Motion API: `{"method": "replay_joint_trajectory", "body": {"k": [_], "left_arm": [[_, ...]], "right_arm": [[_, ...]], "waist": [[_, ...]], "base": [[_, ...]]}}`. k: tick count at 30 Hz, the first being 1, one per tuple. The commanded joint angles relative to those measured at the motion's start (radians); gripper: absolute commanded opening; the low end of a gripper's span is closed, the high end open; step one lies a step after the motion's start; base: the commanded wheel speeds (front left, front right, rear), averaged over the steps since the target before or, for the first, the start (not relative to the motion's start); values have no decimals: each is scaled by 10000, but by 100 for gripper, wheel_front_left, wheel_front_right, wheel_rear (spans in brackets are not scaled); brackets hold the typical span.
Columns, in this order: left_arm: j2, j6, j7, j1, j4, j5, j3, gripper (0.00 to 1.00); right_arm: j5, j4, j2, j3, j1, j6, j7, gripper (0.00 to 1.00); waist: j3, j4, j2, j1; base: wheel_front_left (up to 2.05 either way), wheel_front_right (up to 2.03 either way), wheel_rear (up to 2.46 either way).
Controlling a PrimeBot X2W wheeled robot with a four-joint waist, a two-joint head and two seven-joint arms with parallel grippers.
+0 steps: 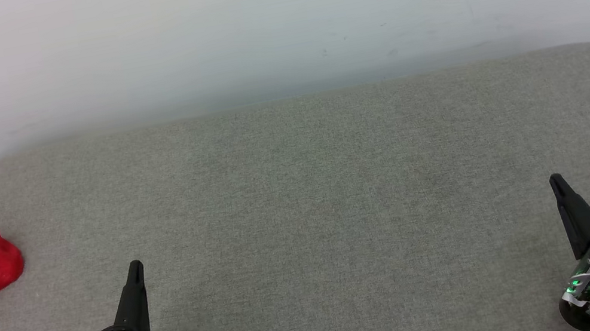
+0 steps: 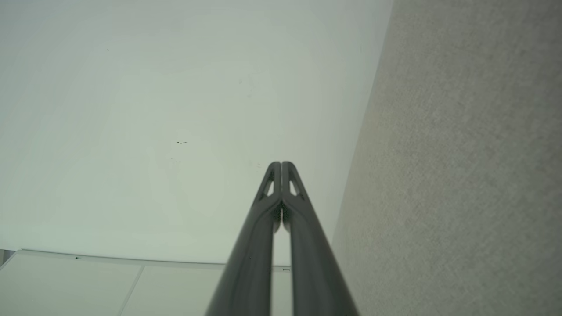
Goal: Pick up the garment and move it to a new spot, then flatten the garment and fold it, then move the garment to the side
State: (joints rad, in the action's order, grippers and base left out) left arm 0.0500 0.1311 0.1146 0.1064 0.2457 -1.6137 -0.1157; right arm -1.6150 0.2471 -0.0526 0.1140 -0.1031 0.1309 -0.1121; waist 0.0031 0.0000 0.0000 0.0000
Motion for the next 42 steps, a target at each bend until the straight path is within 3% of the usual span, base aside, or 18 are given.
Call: {"method": "replay_joint_trajectory", "body": {"k": [1,26,27,42], "left_arm": [[-31,41,26,54,-2,20,-22,0],[-31,41,23,54,-3,20,-20,0],[0,0,-2,1,-3,1,3,100],[-3,-5,-686,1,-584,170,698,100]], "right_arm": [[58,13,35,9,-129,-5,-29,0],[59,13,36,8,-130,-5,-30,0],[1,-3,0,1,-1,2,2,100],[282,-599,-32,-627,225,0,637,100]], "waist": [[0,0,0,0],[0,0,0,0],[0,0,0,0],[9,19,0,0]], "base": [[0,0,0],[0,0,0],[0,0,0],[0,0,0]]}}
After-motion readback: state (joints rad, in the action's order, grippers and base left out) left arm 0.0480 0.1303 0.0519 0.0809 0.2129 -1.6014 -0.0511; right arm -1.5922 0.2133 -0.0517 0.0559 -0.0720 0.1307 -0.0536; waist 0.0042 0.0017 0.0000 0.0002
